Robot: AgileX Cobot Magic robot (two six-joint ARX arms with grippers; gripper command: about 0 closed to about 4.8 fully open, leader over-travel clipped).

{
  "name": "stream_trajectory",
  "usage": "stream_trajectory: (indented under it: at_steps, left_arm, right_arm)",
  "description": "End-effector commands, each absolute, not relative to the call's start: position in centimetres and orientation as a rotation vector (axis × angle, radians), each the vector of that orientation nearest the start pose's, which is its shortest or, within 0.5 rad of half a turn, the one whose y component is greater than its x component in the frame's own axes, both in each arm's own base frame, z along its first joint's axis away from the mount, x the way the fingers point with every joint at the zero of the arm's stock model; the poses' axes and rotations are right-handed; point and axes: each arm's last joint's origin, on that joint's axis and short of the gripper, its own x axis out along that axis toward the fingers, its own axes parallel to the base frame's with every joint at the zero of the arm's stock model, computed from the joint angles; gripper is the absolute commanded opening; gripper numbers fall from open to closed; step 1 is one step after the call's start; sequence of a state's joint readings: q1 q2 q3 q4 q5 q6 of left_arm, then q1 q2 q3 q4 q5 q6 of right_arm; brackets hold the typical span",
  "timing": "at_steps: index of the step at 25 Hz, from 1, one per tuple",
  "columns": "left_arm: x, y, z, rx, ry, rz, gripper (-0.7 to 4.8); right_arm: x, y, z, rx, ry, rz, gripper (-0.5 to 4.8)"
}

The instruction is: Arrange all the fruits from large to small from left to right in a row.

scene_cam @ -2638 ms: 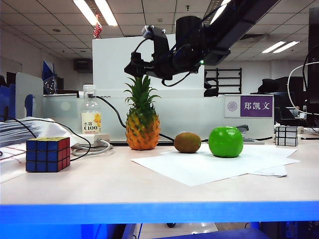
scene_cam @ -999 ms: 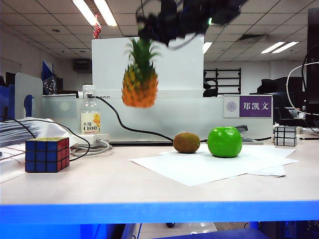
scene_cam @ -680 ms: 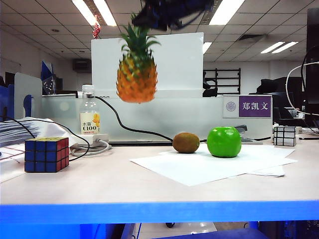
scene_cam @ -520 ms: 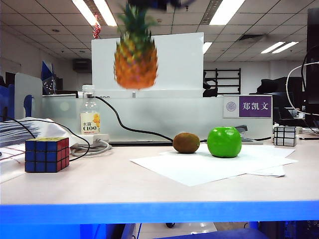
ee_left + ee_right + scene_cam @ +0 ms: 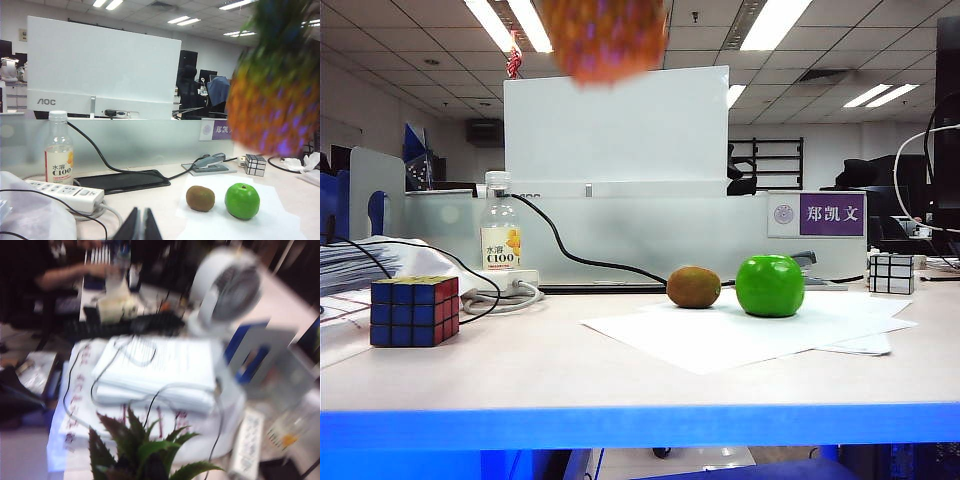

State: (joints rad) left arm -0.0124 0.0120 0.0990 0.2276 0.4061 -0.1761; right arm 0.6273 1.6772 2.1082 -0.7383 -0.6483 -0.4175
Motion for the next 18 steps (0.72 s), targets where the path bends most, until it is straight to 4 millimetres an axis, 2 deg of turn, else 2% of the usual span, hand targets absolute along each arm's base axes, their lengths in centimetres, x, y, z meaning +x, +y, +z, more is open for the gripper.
stream_trajectory:
  at_steps: [1, 2, 3, 4, 7, 10, 12, 15, 18]
  left_arm:
    - [8.4, -1.2, 21.9, -0.125, -0.288, -0.443, 0.22]
    - [8.4, -1.2, 22.0, -0.128, -0.291, -0.443, 0.22]
    - [8.3, -1.2, 22.0, -0.127, -0.295, -0.444, 0.22]
    - [8.3, -1.2, 22.1, -0.126, -0.302, -0.445, 0.22]
    - [8.3, -1.2, 22.2, -0.123, -0.316, -0.446, 0.22]
    - [8.2, -1.2, 22.3, -0.133, -0.328, -0.450, 0.22]
    - [8.2, -1.2, 22.5, -0.154, -0.337, -0.457, 0.22]
    - [8.1, -1.3, 22.6, -0.159, -0.351, -0.462, 0.22]
    - [8.0, -1.3, 22.7, -0.156, -0.365, -0.463, 0.22]
  right_arm:
    - [23.0, 18.8, 52.3, -0.343, -0.042, 1.291, -0.06]
    - [20.6, 17.0, 54.2, -0.334, -0.102, 1.254, -0.06]
    - [19.2, 15.9, 55.1, -0.336, -0.141, 1.227, -0.06]
    - [16.7, 14.0, 56.6, -0.336, -0.205, 1.175, -0.06]
    - [13.0, 11.1, 58.4, -0.312, -0.285, 1.096, -0.06]
    - [8.6, 7.7, 59.2, -0.298, -0.319, 0.997, -0.06]
    - [6.1, 5.7, 58.6, -0.296, -0.302, 0.967, -0.06]
    - [3.1, 3.3, 56.1, -0.239, -0.264, 0.906, -0.06]
    - [1.9, 2.1, 52.9, -0.217, -0.239, 0.810, -0.06]
